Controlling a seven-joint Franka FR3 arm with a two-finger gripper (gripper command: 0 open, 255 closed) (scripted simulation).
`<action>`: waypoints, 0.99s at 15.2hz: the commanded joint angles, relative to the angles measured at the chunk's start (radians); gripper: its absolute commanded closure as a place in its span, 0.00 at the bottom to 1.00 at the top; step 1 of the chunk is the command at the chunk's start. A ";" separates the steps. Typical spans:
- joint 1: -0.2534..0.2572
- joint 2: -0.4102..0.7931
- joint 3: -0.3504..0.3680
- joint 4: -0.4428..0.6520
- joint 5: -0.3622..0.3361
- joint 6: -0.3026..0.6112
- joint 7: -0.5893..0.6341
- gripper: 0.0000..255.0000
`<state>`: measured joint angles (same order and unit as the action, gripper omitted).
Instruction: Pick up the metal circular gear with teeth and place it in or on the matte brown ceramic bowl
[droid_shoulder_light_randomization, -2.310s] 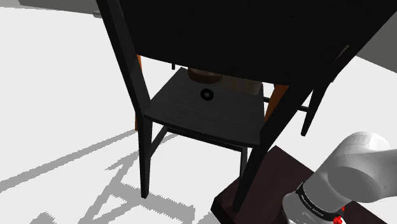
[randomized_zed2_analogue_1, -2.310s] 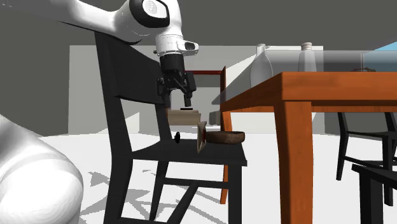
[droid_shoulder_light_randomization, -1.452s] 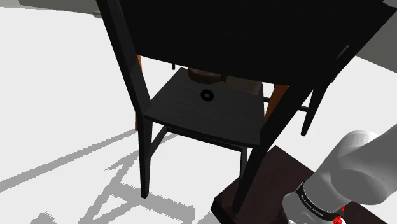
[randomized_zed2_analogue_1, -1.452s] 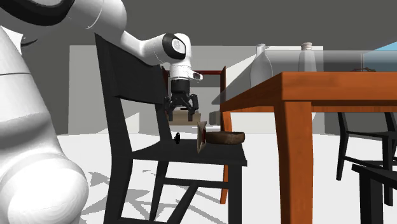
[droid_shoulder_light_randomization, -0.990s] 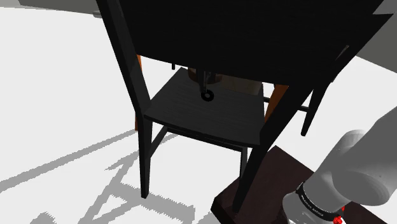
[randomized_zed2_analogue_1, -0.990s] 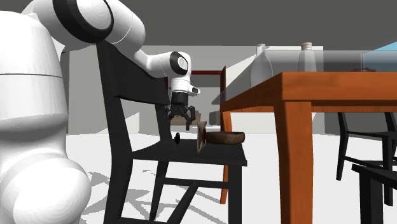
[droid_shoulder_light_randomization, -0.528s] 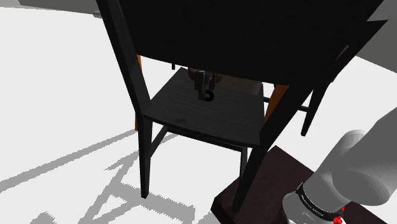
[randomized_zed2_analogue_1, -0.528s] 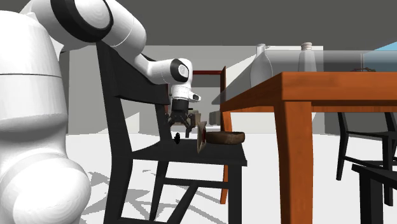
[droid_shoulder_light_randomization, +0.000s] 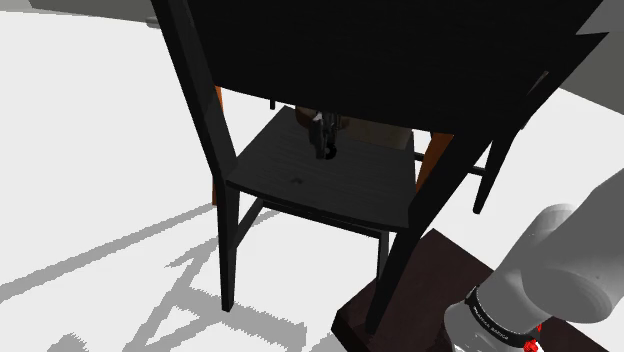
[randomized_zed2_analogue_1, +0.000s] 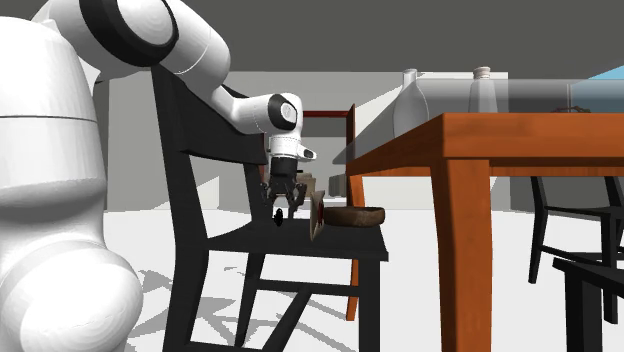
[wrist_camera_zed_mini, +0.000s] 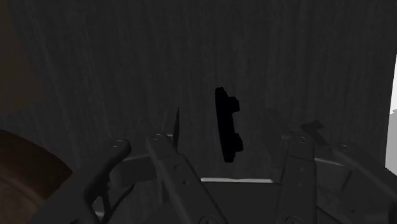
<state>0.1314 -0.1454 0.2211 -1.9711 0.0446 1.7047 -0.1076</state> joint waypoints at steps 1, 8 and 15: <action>0.007 0.003 0.010 -0.011 -0.016 0.001 0.000 1.00; 0.007 0.011 0.011 0.002 -0.018 -0.004 0.002 1.00; 0.010 0.002 0.005 0.073 -0.017 -0.084 0.001 1.00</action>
<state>0.1382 -0.1427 0.2227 -1.9145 0.0269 1.6338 -0.1068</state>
